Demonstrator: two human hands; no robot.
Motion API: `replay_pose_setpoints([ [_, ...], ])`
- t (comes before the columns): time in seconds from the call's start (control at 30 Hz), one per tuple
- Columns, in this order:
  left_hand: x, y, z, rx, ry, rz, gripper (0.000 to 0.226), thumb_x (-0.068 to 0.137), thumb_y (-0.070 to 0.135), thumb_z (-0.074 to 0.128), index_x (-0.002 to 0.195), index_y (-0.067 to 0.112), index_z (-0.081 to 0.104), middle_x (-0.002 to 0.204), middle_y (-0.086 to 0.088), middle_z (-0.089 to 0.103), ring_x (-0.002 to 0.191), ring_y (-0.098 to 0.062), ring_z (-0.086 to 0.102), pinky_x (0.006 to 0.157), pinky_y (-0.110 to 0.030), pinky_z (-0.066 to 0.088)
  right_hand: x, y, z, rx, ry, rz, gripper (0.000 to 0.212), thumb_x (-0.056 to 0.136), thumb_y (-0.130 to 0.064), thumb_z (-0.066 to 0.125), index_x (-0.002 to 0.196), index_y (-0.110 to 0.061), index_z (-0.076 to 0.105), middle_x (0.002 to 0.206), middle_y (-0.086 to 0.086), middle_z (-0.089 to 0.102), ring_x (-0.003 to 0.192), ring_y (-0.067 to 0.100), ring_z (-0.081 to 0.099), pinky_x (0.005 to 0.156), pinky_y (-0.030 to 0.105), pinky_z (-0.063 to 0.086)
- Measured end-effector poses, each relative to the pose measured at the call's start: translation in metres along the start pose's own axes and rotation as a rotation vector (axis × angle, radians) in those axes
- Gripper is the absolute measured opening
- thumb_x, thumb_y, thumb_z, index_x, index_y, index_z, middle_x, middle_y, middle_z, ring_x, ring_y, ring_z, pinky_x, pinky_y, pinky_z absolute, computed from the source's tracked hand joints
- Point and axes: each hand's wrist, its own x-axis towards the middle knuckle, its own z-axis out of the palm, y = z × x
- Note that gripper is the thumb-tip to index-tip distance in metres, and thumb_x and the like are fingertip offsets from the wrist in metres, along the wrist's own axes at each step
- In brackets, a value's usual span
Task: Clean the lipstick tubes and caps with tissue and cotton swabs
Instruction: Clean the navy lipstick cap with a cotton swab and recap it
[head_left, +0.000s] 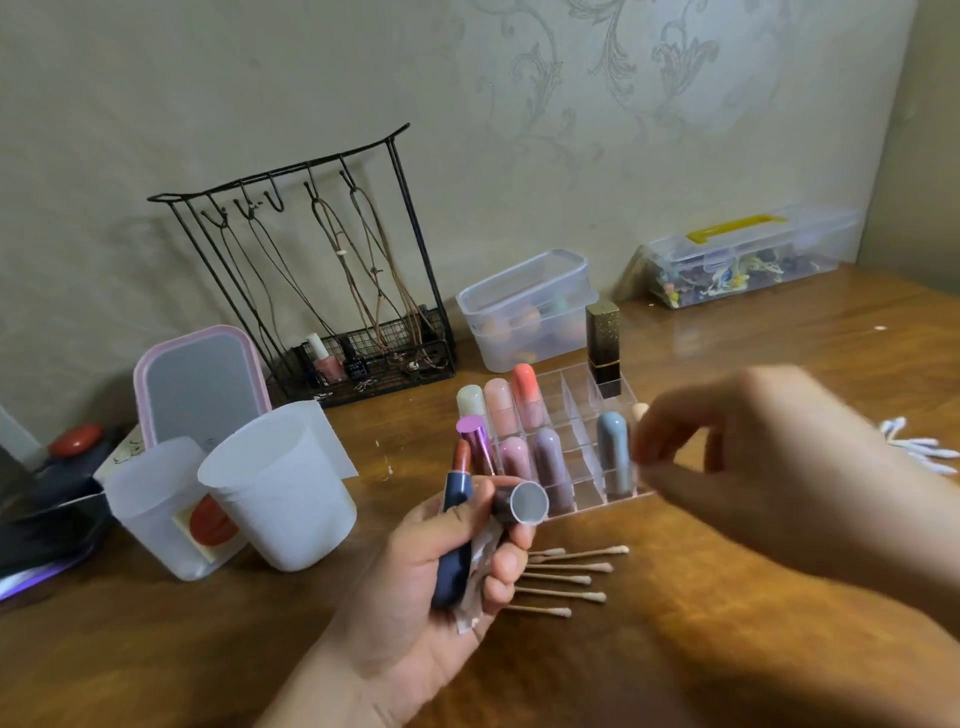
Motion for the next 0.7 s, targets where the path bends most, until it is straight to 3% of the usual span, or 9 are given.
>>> replay_pose_setpoints([
  [0.1,0.001,-0.007,0.003,0.106,0.005,0.005,0.024,0.071,0.020,0.058,0.078,0.005,0.076,0.071,-0.020,0.061,0.047,-0.017,0.056,0.040,-0.019,0.046,0.014,0.028,-0.023,0.032,0.065,0.064,0.023,0.077,-0.022,0.074,0.067,-0.040,0.065,0.070,-0.022,0.065,0.063,-0.014,0.056,0.052,0.007,0.040],
  [0.2,0.003,-0.012,0.005,0.180,-0.012,0.014,0.021,0.071,0.019,0.060,0.076,0.007,0.077,0.074,-0.021,0.063,0.049,-0.018,0.058,0.039,-0.020,0.046,0.031,0.075,-0.027,-0.240,0.086,0.246,0.027,0.081,-0.021,0.071,0.068,-0.043,0.063,0.085,-0.012,0.069,0.080,0.013,0.064,0.072,0.028,0.050],
  [0.27,0.005,-0.013,0.004,0.196,-0.039,0.004,0.025,0.063,0.026,0.079,0.080,0.007,0.076,0.077,-0.022,0.064,0.052,-0.020,0.059,0.039,-0.021,0.048,0.039,0.101,-0.025,-0.354,0.057,0.381,0.025,0.081,-0.020,0.067,0.070,-0.043,0.065,0.094,-0.006,0.069,0.086,0.025,0.063,0.074,0.031,0.048],
  [0.37,0.008,-0.016,-0.002,0.205,-0.056,-0.010,0.069,0.027,0.027,0.098,0.088,0.006,0.075,0.080,-0.023,0.065,0.055,-0.022,0.062,0.040,-0.024,0.050,0.048,0.120,-0.016,-0.370,-0.026,0.449,0.019,0.080,-0.023,0.067,0.071,-0.039,0.066,0.097,-0.003,0.070,0.089,0.027,0.064,0.078,0.033,0.051],
  [0.5,0.009,-0.017,-0.001,0.194,-0.054,-0.010,0.073,0.022,0.025,0.099,0.088,0.004,0.074,0.079,-0.025,0.064,0.053,-0.023,0.061,0.040,-0.024,0.050,0.051,0.131,-0.008,-0.338,-0.023,0.451,0.003,0.079,-0.034,0.073,0.080,-0.033,0.070,0.094,-0.002,0.070,0.087,0.025,0.064,0.072,0.033,0.050],
  [0.7,0.009,-0.019,0.000,0.187,-0.069,-0.004,0.074,0.018,0.024,0.099,0.085,0.004,0.075,0.078,-0.025,0.064,0.051,-0.023,0.060,0.038,-0.023,0.049,0.053,0.130,0.002,-0.314,-0.055,0.445,0.011,0.079,-0.040,0.077,0.087,-0.033,0.072,0.093,-0.005,0.068,0.085,0.020,0.063,0.072,0.034,0.053],
])
